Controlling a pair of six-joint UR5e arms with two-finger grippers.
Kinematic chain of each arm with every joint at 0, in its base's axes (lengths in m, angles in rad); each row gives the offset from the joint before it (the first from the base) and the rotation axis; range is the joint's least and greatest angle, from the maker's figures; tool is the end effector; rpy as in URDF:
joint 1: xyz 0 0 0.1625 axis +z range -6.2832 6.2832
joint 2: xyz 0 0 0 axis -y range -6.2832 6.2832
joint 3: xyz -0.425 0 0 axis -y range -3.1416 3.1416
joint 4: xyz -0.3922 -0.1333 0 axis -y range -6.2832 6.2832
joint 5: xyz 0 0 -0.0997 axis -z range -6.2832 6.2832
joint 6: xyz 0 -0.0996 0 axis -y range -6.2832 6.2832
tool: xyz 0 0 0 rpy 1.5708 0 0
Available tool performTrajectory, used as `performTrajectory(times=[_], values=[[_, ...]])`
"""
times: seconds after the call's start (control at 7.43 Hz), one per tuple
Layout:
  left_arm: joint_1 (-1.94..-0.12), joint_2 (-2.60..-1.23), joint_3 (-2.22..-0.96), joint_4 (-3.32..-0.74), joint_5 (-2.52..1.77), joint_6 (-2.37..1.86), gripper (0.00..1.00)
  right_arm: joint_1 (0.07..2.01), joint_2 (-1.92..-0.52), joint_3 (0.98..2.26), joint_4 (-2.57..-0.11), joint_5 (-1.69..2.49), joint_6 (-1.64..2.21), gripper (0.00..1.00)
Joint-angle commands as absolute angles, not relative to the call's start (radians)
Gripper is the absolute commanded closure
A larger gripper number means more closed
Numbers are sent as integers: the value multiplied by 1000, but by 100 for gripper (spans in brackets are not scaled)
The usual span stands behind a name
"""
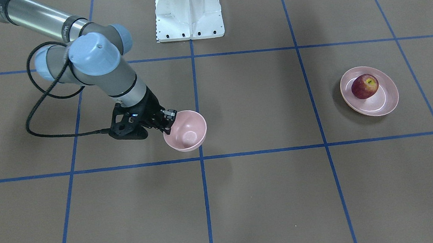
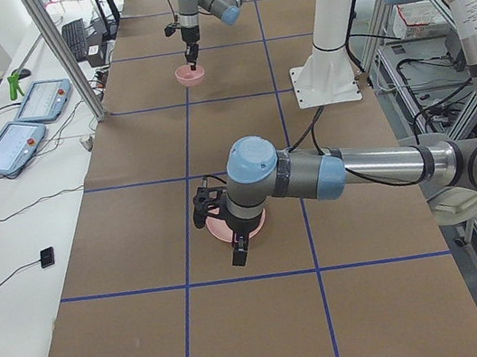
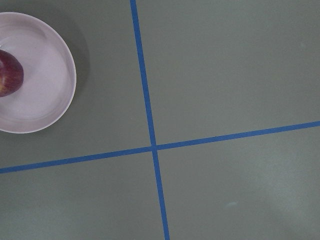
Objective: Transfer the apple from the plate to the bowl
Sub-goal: 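Carry the pink bowl with the right gripper to the table center and set it down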
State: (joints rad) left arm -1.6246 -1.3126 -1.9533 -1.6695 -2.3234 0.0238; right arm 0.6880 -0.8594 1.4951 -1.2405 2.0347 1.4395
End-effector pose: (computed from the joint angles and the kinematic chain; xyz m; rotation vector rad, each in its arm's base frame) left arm -0.0863 -0.3899 0.5736 0.2412 0.7405 0.0554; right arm -0.5022 -0.5277 0.2202 -0.0141 -1.0411 0.2818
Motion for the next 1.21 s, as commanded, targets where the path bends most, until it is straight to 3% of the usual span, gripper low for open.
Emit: performTrajectory(times=[0.0,0.4,0.54,0.94,1.08], values=[[-1624,-1316,-1953,-1670,-2324,8,2,631,-822,1460,-1270,2020,1448,100],[-1621,-1318,-1950,-1671,-2324,-29,2,621,-821,1433,-1273,2022,1439,99],[-1621,-1319,-1951,-1671,-2324,-32,2,620,-822,1422,-1273,2023,1437,91],[-1621,-1319,-1951,-1671,-2325,-34,2,617,-822,1417,-1282,2023,1437,54],[-1621,-1319,-1951,-1671,-2326,-34,2,617,-821,1419,-1282,2025,1437,52]])
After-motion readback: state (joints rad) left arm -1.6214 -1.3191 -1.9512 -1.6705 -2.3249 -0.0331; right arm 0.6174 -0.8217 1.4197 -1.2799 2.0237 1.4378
